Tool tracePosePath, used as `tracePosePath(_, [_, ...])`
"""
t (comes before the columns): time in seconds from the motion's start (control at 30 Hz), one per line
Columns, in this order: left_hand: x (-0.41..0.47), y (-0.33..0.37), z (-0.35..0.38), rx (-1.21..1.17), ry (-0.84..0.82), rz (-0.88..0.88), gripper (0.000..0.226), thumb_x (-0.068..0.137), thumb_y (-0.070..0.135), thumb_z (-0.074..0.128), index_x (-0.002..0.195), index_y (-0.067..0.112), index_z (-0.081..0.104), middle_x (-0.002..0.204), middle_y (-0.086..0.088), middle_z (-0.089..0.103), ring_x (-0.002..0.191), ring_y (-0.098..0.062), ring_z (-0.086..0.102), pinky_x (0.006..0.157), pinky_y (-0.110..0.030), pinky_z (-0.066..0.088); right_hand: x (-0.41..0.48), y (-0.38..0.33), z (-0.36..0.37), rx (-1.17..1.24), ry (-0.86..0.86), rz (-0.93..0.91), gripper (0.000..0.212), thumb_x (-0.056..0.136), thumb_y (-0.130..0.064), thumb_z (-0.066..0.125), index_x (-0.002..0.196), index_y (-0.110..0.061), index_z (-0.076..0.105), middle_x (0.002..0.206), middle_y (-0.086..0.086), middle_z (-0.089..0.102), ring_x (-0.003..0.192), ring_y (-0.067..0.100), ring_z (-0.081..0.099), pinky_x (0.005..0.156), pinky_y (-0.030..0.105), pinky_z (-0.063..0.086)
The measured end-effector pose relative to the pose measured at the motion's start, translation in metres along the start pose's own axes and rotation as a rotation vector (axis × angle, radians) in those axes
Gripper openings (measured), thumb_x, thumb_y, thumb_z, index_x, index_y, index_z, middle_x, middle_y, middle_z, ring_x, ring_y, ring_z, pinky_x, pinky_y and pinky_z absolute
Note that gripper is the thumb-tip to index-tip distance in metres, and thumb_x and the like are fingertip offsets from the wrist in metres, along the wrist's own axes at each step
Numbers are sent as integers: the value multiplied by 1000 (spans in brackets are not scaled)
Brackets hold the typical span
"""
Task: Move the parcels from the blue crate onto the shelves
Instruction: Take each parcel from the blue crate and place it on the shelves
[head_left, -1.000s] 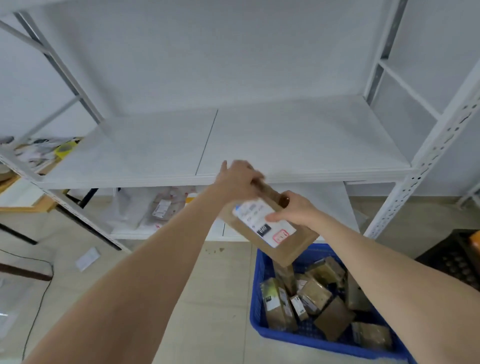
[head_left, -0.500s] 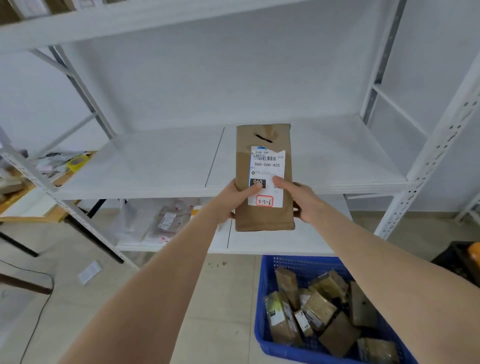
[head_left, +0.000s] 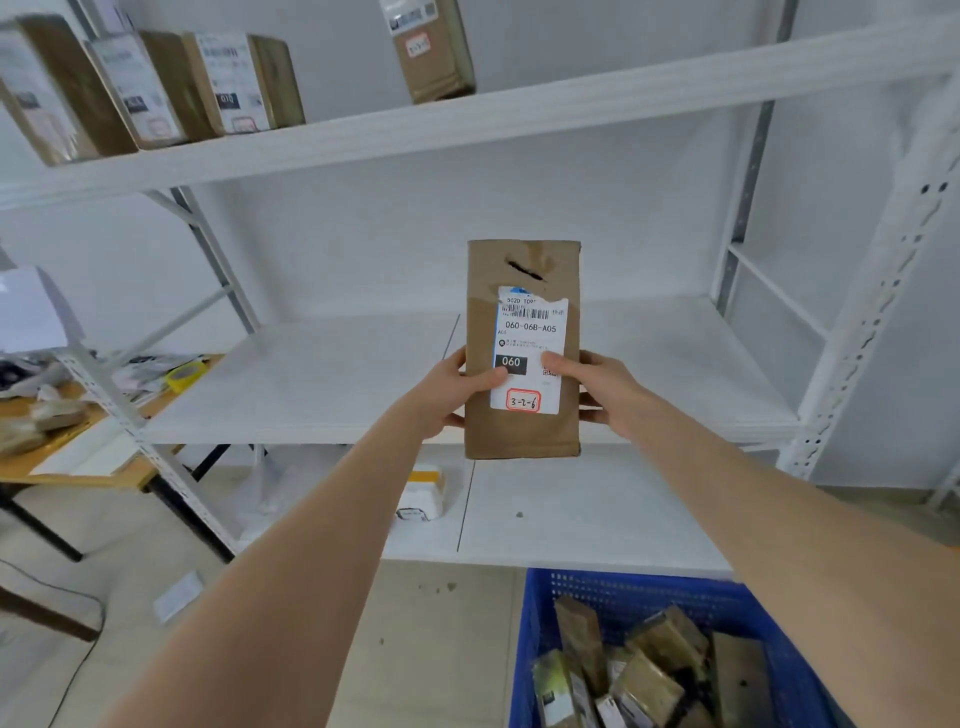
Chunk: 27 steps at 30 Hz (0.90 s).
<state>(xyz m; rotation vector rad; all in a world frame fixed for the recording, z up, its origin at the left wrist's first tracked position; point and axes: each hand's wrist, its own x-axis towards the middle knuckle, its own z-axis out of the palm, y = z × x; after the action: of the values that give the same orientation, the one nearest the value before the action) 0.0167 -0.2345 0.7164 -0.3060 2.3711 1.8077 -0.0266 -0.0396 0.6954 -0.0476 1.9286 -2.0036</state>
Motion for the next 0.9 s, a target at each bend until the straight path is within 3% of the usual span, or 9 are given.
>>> tracePosePath(0.3, [-7, 77, -7, -8, -29, 138, 61, 88, 25, 66, 142, 28, 36, 116, 6, 65, 105, -17, 61, 97, -55, 46, -8, -73, -14, 19, 45, -170, 38, 82, -31, 72, 116, -20, 58, 92, -6, 70, 85, 14, 65, 70, 29, 52])
tracePosePath(0.47, [-7, 103, -2, -21, 50, 206, 68, 86, 34, 68, 144, 25, 34, 119, -1, 64, 106, -20, 62, 97, -53, 47, -6, -98, -23, -13, 121, -261, 54, 82, -39, 72, 125, -16, 50, 110, 0, 67, 93, 14, 64, 68, 28, 50])
tracePosePath(0.6, [-5, 113, 6, -48, 136, 170, 66, 81, 48, 68, 134, 16, 45, 117, 0, 64, 101, -19, 62, 84, -41, 53, -3, -101, -32, -78, 120, -215, 52, 80, -48, 70, 114, -11, 56, 104, 1, 69, 90, 17, 66, 66, 28, 52])
tracePosePath(0.67, [-5, 113, 9, -78, 139, 127, 59, 80, 53, 67, 121, 14, 54, 109, 1, 65, 91, -16, 63, 72, -33, 53, 0, -99, -35, -55, 88, -153, 51, 79, -51, 70, 111, -12, 61, 100, 1, 71, 90, 20, 67, 69, 31, 55])
tracePosePath(0.8, [4, 105, 0, -113, -6, 91, 50, 81, 51, 67, 115, 16, 63, 103, -2, 67, 89, -17, 64, 79, -34, 55, 8, -93, -38, 31, 69, -78, 39, 79, -51, 68, 103, -20, 69, 93, 0, 73, 90, 20, 67, 82, 34, 54])
tracePosePath(0.9, [13, 105, -6, -141, -81, 111, 49, 82, 51, 65, 118, 17, 63, 102, -4, 67, 86, -20, 65, 74, -32, 55, 16, -92, -37, 98, 40, -77, 42, 74, -55, 70, 104, -25, 71, 99, -1, 74, 99, 21, 68, 93, 37, 52])
